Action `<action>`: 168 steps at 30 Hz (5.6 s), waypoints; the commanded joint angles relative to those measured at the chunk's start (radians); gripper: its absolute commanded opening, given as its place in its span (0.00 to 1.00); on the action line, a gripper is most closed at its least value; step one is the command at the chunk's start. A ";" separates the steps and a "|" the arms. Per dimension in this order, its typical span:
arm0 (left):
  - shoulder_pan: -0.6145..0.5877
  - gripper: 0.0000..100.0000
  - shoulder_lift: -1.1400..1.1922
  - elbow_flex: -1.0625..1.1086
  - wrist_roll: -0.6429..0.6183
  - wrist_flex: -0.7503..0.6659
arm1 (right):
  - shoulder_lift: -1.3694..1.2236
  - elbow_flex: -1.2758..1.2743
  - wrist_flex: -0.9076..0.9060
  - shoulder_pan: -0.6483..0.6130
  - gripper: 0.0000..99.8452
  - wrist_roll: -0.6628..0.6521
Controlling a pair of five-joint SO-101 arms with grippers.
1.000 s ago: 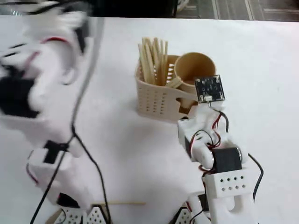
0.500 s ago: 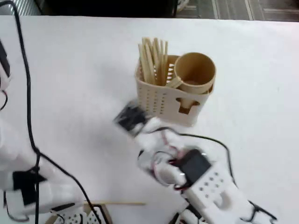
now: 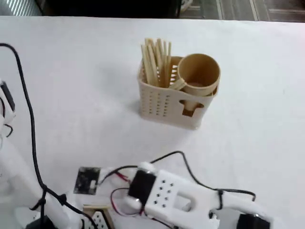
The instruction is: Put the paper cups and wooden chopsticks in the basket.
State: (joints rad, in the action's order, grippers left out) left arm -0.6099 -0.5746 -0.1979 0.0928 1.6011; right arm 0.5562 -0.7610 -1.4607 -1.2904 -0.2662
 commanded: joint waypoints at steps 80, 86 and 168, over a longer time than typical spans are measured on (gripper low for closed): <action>-0.039 0.04 -0.082 0.201 0.066 -0.135 | -0.351 -0.058 0.275 -0.104 0.20 0.474; -0.038 0.04 -0.082 0.199 0.066 -0.135 | -0.360 -0.008 0.228 -0.107 0.20 0.474; -0.038 0.04 -0.082 0.204 0.064 -0.135 | -0.504 0.091 0.320 -0.005 0.20 0.654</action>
State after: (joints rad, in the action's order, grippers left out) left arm -0.6437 -0.6391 0.0061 0.1496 1.4845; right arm 0.0529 -0.6981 -1.1753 -1.3318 0.3874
